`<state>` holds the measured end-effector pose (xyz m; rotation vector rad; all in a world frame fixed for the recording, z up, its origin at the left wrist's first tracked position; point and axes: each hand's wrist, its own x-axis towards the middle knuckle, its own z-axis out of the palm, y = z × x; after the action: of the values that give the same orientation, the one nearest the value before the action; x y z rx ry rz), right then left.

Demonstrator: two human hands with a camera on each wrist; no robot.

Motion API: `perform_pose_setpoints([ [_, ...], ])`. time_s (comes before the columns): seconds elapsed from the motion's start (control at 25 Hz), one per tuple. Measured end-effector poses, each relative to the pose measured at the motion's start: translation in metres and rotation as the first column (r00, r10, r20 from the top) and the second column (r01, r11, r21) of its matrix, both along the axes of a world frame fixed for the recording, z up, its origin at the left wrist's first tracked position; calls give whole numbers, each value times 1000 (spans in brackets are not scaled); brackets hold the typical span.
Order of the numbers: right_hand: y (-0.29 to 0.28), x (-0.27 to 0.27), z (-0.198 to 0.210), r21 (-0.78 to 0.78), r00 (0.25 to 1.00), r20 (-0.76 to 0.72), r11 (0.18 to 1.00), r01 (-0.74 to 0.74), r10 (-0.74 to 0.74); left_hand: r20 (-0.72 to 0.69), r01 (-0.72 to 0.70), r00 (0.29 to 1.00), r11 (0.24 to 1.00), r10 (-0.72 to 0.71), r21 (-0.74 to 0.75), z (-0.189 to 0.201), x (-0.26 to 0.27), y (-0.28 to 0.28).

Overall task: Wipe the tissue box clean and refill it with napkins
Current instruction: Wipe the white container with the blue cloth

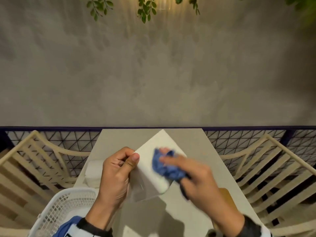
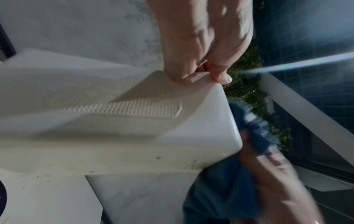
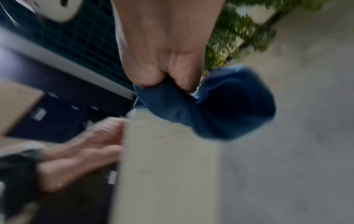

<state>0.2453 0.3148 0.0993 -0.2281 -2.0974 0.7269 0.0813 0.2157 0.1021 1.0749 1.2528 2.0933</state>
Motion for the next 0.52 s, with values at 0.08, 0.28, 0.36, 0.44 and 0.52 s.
perform_pose_setpoints([
  [0.08, 12, 1, 4, -206, 997, -4, 976, 75, -77, -6, 5, 1000, 1000, -5, 11, -1, 1, 0],
  [0.28, -11, -15, 8, -71, 1000, -6, 997, -14, 14, -147, 5, 989, 1000, -7, -9, -4, 13, 7],
  [0.36, 3, -17, 10, -241, 999, -5, 970, 30, -32, -179, -2, 984, 999, -5, -36, -7, 16, 7],
  [0.44, -2, -20, 10, -211, 999, -20, 977, 37, -42, -179, -16, 984, 1000, 12, -16, -8, 18, 8],
  [0.52, -4, -23, 9, -125, 1000, -15, 992, 8, -10, -176, -14, 984, 1000, 12, -7, -8, 16, 10],
])
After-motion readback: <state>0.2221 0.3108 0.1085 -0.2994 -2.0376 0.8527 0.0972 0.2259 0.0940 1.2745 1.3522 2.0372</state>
